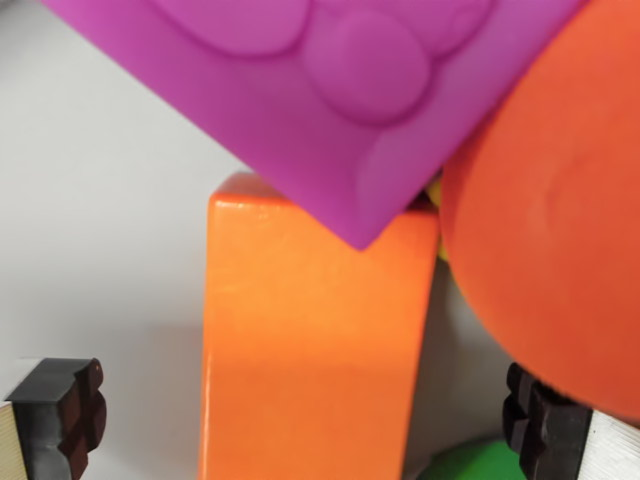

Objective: Pick an object from the bin

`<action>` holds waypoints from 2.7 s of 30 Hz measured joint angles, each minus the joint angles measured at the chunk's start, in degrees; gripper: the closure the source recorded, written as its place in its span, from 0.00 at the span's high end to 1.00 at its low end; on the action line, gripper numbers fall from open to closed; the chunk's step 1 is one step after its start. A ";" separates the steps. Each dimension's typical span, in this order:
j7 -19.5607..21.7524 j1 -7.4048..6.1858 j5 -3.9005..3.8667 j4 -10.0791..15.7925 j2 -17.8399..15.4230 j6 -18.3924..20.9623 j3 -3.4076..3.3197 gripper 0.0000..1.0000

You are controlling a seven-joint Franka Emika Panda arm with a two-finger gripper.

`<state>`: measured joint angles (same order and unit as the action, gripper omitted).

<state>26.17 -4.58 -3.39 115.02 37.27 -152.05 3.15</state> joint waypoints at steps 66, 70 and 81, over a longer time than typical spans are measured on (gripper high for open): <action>0.00 -0.19 0.03 0.49 -1.61 1.15 -0.21 0.00; 0.00 -0.12 0.07 0.83 -3.03 2.21 -0.11 0.00; -0.20 0.12 0.43 1.81 -8.00 6.09 0.23 0.00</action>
<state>25.97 -4.46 -2.97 116.84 29.27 -145.96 3.38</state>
